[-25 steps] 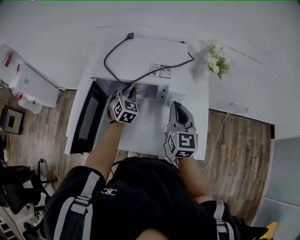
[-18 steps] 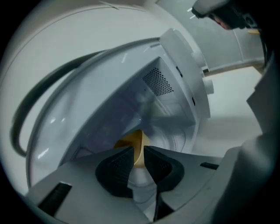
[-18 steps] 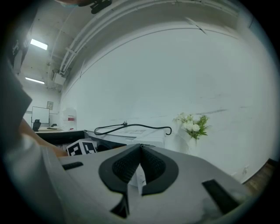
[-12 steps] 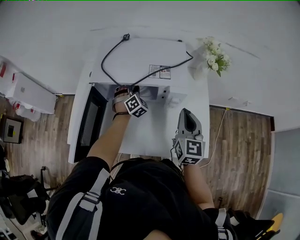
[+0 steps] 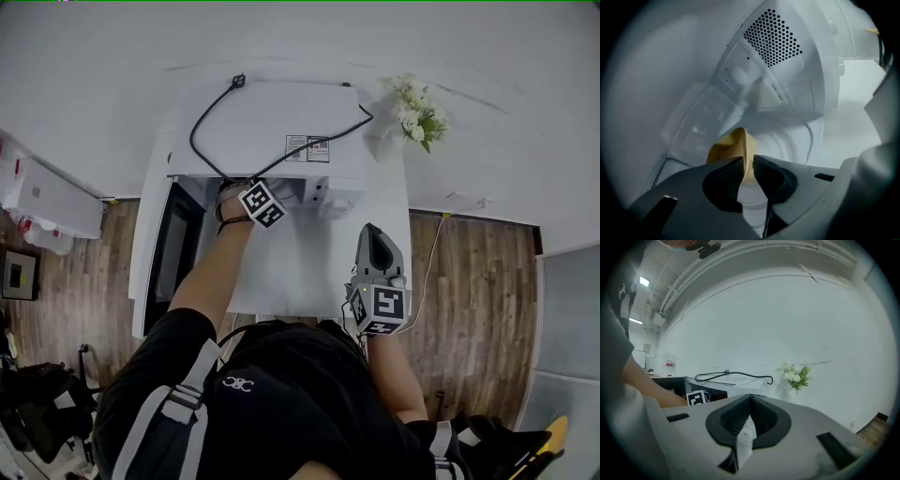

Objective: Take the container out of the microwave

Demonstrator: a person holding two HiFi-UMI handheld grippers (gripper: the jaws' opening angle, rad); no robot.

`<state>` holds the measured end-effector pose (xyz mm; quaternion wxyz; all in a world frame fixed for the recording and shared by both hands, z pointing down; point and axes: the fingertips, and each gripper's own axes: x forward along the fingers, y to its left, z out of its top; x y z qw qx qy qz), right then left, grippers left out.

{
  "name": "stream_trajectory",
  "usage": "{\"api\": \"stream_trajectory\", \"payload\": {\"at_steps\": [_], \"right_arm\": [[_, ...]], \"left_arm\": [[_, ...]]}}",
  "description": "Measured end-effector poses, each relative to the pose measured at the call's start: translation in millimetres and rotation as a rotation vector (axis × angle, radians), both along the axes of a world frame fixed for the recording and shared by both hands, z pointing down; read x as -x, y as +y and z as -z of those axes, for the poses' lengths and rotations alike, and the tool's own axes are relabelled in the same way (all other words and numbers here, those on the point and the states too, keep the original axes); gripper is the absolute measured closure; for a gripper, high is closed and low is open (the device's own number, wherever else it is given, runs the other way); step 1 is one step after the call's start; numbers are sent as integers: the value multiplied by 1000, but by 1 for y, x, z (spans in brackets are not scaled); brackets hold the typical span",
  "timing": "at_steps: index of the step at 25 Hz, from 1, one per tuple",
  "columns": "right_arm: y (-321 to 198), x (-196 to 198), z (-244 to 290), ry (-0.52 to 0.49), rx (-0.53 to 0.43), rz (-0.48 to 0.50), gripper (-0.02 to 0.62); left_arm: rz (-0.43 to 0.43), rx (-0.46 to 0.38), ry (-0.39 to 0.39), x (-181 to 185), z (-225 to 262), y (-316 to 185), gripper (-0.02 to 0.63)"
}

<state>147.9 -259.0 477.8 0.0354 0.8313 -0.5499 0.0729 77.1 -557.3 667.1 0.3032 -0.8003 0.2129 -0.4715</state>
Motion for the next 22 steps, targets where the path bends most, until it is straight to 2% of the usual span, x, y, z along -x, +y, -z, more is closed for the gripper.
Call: {"api": "stream_trajectory", "payload": {"at_steps": [4,10,22], "right_arm": [[-4,1,-1,0,0,18,591],[-17,10,1,-21,-24,73,591],[-49,39,-5,-57,-32,219,591]], "left_arm": [[-13,27,-30,2,-1,5,566],[-43,44,-46,9,5,30,568],[-3,106,24,40,42,79,566]]}}
